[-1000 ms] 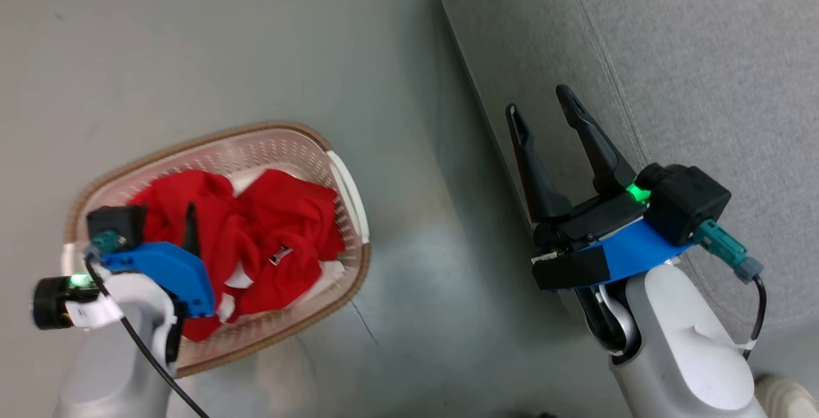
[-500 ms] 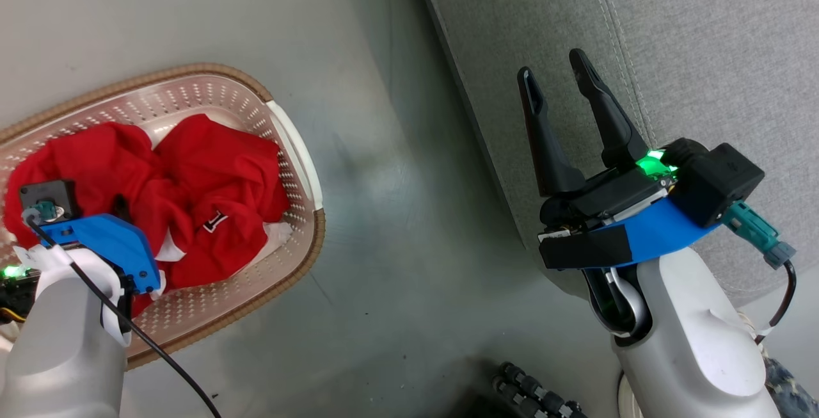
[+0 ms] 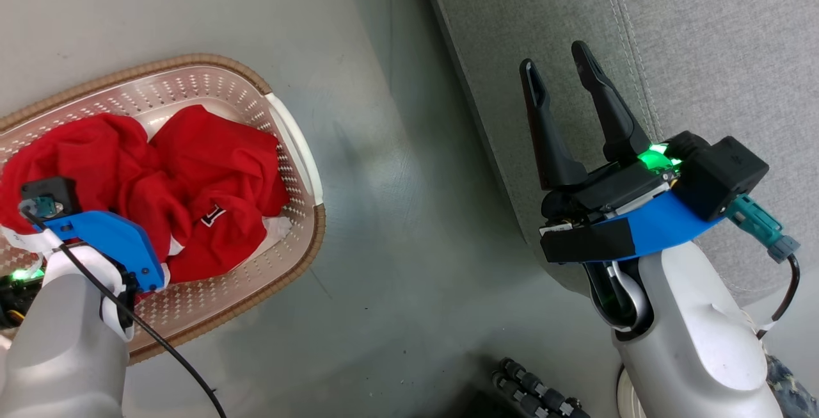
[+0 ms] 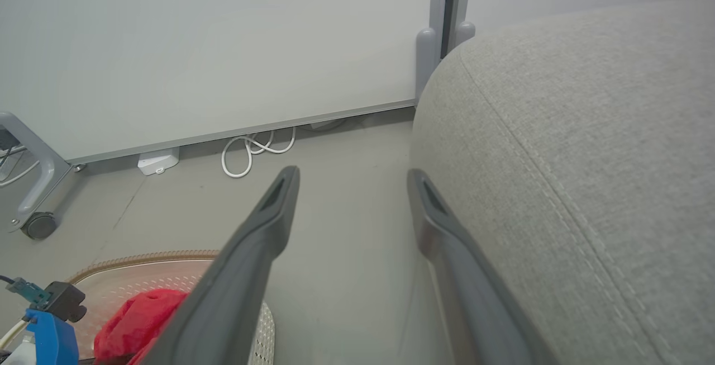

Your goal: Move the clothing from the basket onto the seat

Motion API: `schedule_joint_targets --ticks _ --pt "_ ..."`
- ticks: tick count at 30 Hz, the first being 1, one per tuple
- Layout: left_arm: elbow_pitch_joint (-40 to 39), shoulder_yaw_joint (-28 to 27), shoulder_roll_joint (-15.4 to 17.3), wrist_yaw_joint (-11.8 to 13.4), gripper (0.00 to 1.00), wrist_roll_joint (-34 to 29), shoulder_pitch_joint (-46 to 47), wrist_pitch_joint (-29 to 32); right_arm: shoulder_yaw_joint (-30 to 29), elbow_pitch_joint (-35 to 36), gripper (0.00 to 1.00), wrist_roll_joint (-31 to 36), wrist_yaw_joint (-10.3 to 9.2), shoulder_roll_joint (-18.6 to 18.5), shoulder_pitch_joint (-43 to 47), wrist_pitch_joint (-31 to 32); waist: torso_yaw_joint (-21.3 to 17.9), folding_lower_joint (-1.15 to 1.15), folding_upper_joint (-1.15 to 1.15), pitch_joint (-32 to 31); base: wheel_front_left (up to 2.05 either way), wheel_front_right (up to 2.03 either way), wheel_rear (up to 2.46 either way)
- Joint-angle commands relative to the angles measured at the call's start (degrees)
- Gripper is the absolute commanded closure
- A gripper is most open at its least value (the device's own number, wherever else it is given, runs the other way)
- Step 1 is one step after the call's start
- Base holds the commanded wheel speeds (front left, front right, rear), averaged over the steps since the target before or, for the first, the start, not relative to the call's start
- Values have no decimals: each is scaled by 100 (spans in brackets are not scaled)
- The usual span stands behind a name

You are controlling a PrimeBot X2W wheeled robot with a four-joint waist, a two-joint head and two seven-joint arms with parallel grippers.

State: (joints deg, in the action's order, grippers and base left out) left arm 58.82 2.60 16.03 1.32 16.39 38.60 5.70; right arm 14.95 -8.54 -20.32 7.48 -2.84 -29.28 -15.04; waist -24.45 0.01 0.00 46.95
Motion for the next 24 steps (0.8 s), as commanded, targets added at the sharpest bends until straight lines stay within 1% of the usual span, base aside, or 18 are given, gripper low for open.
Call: schedule_joint_targets --ticks 1,8,13,18,24 --pt "26 10 39 -43 100 26 87 -46 -21 -13 0 14 3 -8 -115 -20 22 -1 0 -12 0 0 0" --pt "228 58 8 -175 100 104 154 -204 -62 -70 0 43 3 -8 -77 -20 106 -1 0 -92 0 0 0" --pt "431 103 -87 -279 100 152 180 -345 -90 -145 0 96 3 -8 -60 -21 217 -1 0 -310 0 0 0" --pt "636 211 -294 -460 100 167 144 -612 -169 -293 0 240 3 -10 101 -21 434 -1 0 -815 0 0 0" --pt "853 420 -622 -703 100 181 47 -1039 -274 -524 0 491 3 -11 327 -21 762 -1 0 -1647 0 0 0"
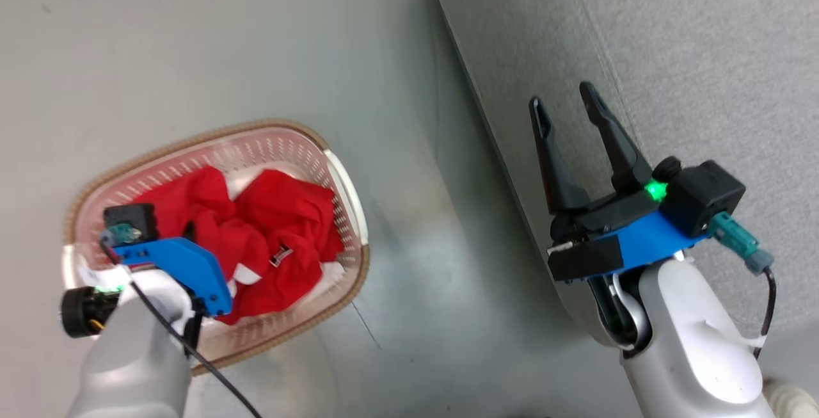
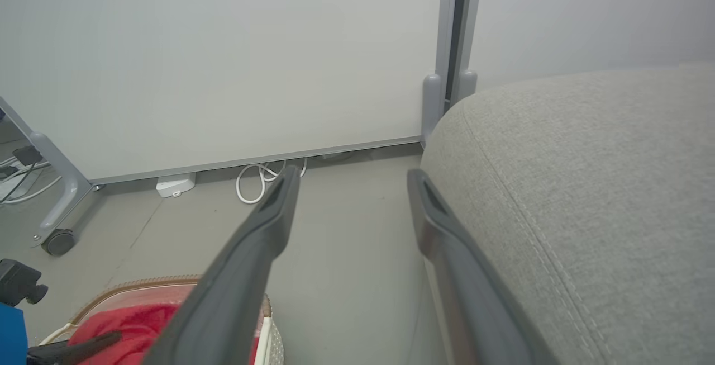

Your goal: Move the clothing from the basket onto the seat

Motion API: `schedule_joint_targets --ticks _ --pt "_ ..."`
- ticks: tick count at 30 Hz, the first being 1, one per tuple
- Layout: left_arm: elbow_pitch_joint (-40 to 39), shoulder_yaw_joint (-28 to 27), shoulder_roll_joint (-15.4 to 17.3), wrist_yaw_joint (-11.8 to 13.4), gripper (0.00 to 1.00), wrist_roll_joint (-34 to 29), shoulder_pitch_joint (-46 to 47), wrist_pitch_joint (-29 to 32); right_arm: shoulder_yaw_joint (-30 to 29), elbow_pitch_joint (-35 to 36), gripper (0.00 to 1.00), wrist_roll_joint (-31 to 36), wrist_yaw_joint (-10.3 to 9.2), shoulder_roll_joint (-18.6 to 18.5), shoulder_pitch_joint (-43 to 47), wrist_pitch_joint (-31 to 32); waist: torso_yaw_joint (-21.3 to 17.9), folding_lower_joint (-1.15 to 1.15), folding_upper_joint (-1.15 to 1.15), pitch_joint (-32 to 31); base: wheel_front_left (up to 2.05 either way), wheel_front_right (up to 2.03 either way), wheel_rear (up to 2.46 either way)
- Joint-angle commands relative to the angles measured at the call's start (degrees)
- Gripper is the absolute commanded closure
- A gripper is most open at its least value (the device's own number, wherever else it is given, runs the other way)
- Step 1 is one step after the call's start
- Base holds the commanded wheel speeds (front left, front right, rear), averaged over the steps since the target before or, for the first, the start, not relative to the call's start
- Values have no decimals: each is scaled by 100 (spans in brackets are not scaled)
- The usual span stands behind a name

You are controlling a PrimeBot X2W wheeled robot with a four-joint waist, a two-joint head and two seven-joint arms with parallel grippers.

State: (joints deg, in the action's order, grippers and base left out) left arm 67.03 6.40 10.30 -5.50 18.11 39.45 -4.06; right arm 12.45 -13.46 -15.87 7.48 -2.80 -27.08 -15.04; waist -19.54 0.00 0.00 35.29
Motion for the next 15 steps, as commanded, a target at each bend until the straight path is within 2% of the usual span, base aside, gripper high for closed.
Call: schedule_joint_targets --ticks 1,10,15 --pt "65 92 -140 -53 100 -1 -60 -139 -42 -76 0 94 3 -16 149 -21 328 0 0 -634 0 0 0" --pt "106 730 -678 -208 100 92 -183 -583 -229 -510 0 390 3 -18 716 -20 857 0 0 -2044 0 0 0" --pt "-495 1607 -740 -213 100 656 -447 -453 -371 -732 0 492 3 -18 1091 -20 1104 0 0 -2725 0 0 0"
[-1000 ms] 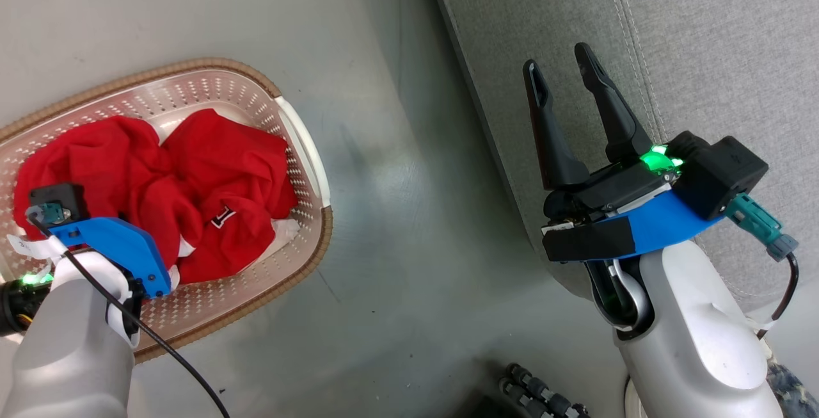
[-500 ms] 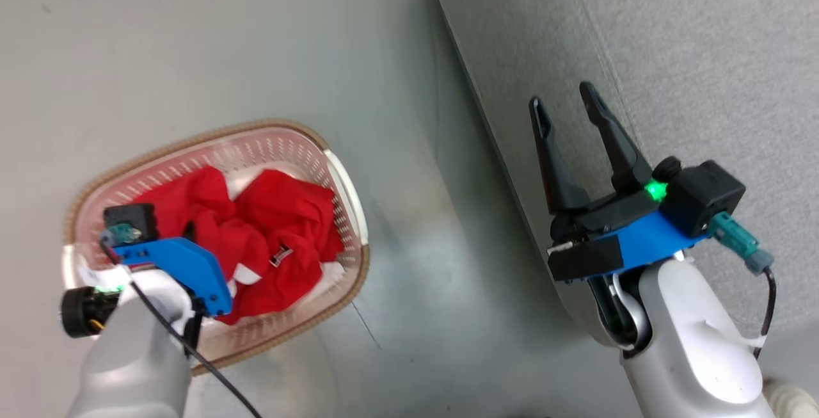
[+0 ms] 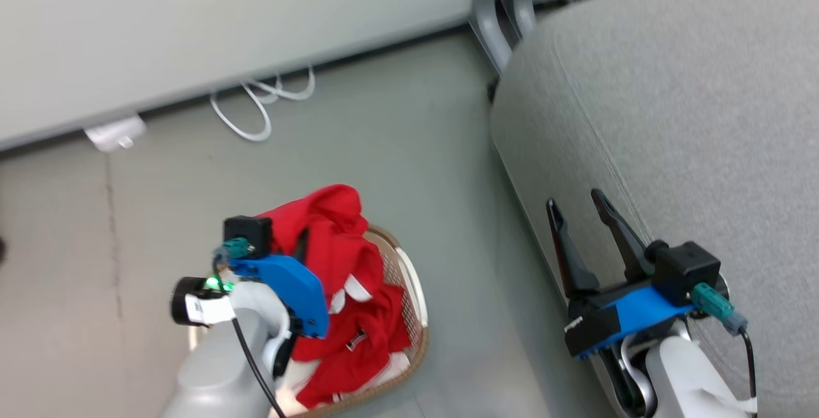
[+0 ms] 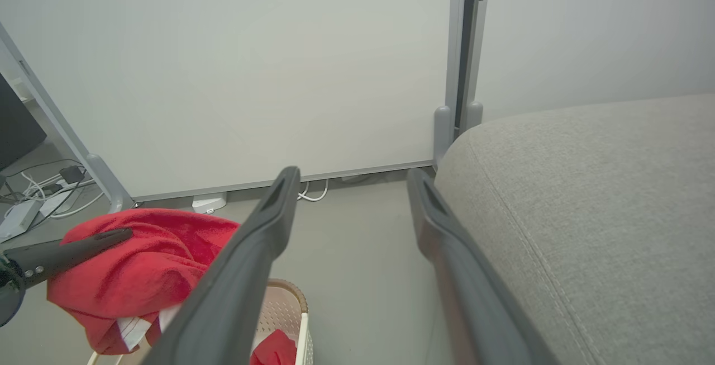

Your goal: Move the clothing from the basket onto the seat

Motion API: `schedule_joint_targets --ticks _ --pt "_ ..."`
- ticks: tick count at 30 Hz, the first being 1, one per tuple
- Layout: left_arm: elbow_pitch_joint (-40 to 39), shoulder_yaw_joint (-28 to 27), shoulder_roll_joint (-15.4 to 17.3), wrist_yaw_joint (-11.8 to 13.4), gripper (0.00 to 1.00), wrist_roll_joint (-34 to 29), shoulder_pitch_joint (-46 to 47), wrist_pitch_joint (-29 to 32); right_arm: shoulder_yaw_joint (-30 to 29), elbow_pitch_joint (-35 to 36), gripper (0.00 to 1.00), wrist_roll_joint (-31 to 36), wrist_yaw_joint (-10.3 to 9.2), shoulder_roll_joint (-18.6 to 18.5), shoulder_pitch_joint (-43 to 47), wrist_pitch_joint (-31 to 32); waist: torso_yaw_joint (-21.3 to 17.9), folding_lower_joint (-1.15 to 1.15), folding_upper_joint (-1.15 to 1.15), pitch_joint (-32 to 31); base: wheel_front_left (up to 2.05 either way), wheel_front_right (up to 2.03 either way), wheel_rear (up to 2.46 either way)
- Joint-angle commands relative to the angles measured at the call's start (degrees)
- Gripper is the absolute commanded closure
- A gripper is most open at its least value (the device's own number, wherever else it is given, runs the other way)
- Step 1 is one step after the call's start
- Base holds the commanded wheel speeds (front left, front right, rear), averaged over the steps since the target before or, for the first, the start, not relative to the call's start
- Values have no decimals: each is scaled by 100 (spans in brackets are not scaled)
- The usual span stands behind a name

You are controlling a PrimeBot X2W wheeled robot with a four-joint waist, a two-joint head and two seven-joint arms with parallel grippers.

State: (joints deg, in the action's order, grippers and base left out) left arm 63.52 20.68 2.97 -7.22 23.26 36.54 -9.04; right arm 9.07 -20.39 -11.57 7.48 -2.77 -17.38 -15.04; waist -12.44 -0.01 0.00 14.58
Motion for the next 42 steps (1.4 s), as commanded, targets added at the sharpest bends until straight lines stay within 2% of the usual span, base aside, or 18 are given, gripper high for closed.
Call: schedule_joint_targets --ticks 1,7,15,23,30,37,42 --pt "-331 409 -10 -41 100 311 -226 97 -56 -73 0 72 3 -20 190 -14 434 1 0 -763 0 0 0" --pt "-1171 1472 -8 -28 100 1093 -401 226 -80 -166 0 119 3 -19 532 64 639 1 0 -1307 0 0 0" --pt "-1886 2318 -9 22 100 1765 -56 269 91 0 0 71 3 -20 788 232 758 1 0 -1584 0 0 0" --pt "-2526 3098 -6 279 100 2387 437 272 229 118 0 54 3 -19 951 351 823 1 0 -1705 0 0 0" --pt "-2647 3499 -6 426 100 2745 602 215 291 162 0 27 3 -19 974 377 809 1 0 -1714 0 0 0" --pt "-2590 3860 -6 454 100 3051 706 141 384 137 0 9 3 -19 923 450 825 1 0 -1674 0 0 0" --pt "-2558 4106 -7 454 100 3178 783 96 527 -6 0 231 3 -19 669 628 853 1 0 -1641 0 0 0"
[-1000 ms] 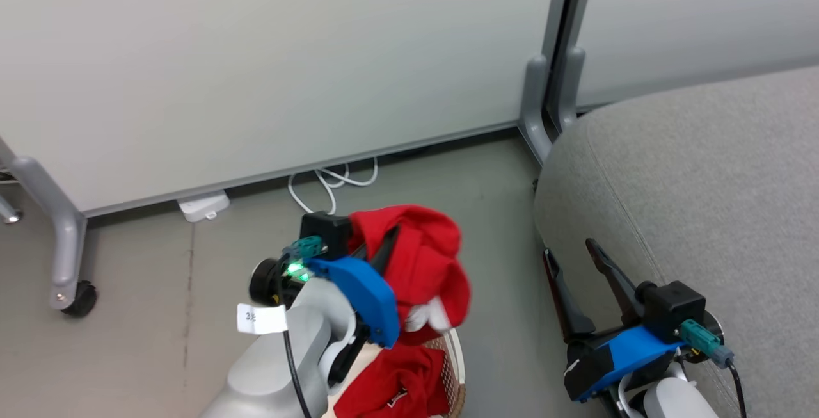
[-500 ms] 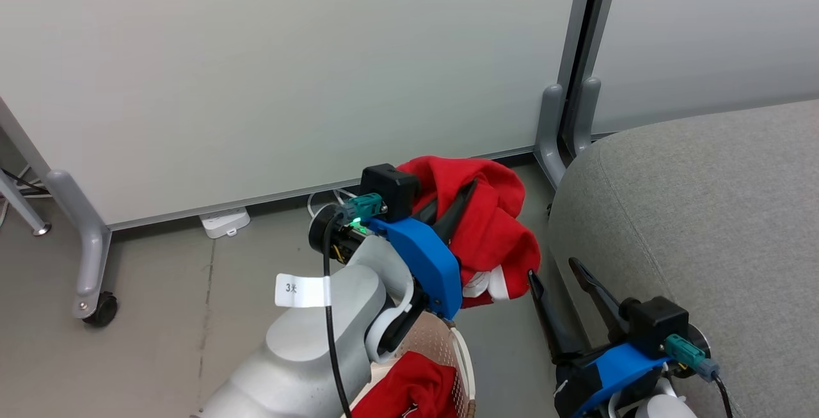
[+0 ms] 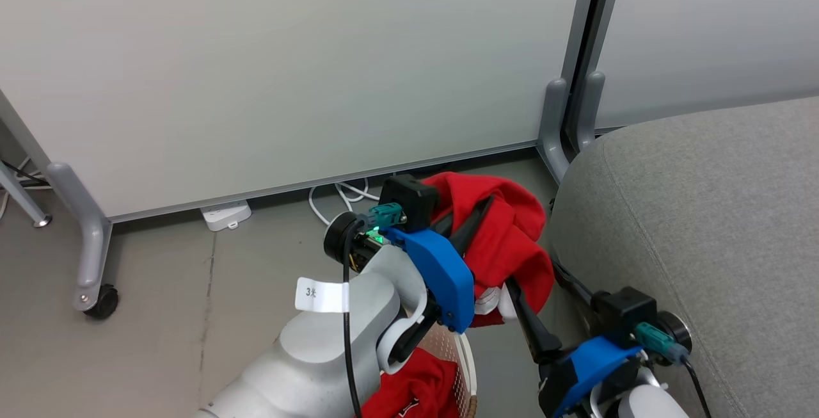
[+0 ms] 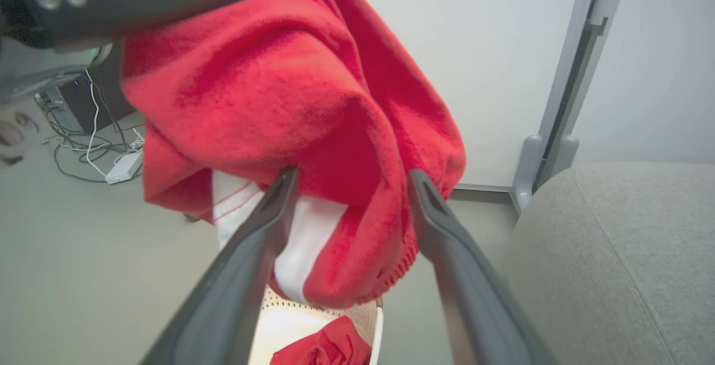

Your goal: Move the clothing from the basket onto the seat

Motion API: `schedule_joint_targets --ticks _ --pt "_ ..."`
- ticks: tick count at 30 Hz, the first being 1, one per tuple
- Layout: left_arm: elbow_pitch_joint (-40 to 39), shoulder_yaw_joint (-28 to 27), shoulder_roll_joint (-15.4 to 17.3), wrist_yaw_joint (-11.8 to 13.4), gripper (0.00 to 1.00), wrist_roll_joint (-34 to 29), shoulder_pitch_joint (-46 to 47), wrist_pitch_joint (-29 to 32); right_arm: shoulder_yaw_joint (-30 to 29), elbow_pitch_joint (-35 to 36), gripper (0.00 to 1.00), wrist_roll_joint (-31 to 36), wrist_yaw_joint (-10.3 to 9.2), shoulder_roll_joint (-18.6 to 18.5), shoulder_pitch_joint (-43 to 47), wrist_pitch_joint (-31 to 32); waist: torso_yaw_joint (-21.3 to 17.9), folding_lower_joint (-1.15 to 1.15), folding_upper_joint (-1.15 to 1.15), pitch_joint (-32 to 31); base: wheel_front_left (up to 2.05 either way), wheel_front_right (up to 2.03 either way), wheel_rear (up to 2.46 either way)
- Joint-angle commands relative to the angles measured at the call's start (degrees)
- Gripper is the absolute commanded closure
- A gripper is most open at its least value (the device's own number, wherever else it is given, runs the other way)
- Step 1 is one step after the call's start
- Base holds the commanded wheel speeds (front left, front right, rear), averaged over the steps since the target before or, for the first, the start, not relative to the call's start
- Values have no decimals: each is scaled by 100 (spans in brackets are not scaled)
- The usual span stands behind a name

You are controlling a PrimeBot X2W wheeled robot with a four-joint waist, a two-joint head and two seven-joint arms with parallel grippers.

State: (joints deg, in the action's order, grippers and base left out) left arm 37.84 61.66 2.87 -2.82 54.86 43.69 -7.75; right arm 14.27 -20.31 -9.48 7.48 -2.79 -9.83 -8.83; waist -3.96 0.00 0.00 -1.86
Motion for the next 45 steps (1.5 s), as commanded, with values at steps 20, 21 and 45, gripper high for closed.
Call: schedule_joint_targets --ticks 20,21,45 --pt "-12 722 3 7 100 590 257 -205 787 -1037 0 231 3 -18 -1040 599 124 0 0 0 0 0 0" --pt "-9 745 2 6 100 619 269 -210 840 -1095 0 182 3 -18 -1074 604 126 0 0 1 0 0 0" --pt "260 993 2 40 100 1005 457 -438 1022 -1387 100 -161 3 -18 -1274 329 66 0 0 50 0 0 0"
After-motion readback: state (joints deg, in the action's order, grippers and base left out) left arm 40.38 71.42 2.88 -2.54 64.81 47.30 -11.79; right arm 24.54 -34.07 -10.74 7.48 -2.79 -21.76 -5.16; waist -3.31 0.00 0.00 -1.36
